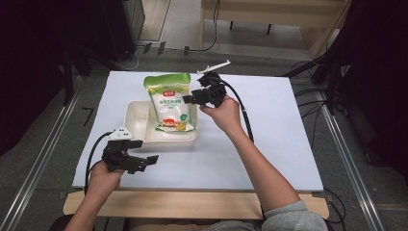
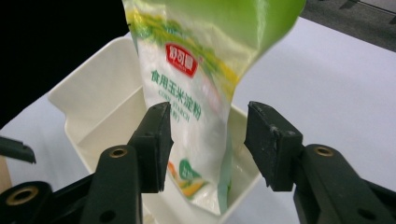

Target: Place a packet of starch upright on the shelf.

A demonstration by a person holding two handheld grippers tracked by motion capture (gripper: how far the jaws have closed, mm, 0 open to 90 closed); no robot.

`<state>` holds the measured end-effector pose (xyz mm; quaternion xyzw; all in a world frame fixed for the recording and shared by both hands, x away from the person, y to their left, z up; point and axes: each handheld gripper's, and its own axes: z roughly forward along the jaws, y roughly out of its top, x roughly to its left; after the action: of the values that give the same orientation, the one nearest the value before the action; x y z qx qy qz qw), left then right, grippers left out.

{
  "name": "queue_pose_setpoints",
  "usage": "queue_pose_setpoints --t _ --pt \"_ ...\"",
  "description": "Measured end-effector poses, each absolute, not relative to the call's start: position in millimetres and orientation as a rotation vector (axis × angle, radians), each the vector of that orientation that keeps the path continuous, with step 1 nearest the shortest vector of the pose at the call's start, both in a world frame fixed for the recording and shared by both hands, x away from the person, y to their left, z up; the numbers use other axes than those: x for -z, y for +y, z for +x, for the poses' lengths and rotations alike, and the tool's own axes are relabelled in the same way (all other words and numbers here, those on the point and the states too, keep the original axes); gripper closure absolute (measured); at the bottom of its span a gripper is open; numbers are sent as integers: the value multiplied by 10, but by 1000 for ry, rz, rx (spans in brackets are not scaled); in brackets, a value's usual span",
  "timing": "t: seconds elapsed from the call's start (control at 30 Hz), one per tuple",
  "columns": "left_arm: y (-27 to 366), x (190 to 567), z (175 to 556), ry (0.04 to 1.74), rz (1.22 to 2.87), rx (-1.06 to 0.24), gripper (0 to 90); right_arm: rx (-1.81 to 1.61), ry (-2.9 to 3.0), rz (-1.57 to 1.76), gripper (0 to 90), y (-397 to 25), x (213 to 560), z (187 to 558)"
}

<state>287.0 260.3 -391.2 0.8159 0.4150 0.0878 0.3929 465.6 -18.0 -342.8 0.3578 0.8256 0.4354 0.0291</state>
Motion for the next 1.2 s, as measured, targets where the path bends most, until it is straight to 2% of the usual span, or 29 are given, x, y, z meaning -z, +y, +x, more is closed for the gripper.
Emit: queue_pose_setpoints --t 0.3,0.83,1.2 --pt "2606 3918 2870 1066 2073 -220 147 -1328 2541 1062 502 -501 3517 4418" --pt "2590 3934 2873 1077 2078 -223 147 -1380 2529 942 431 -1032 3662 3849" --pt "2593 3941 2882 1071 2084 -216 147 -1382 2523 982 401 -1223 3996 3555"
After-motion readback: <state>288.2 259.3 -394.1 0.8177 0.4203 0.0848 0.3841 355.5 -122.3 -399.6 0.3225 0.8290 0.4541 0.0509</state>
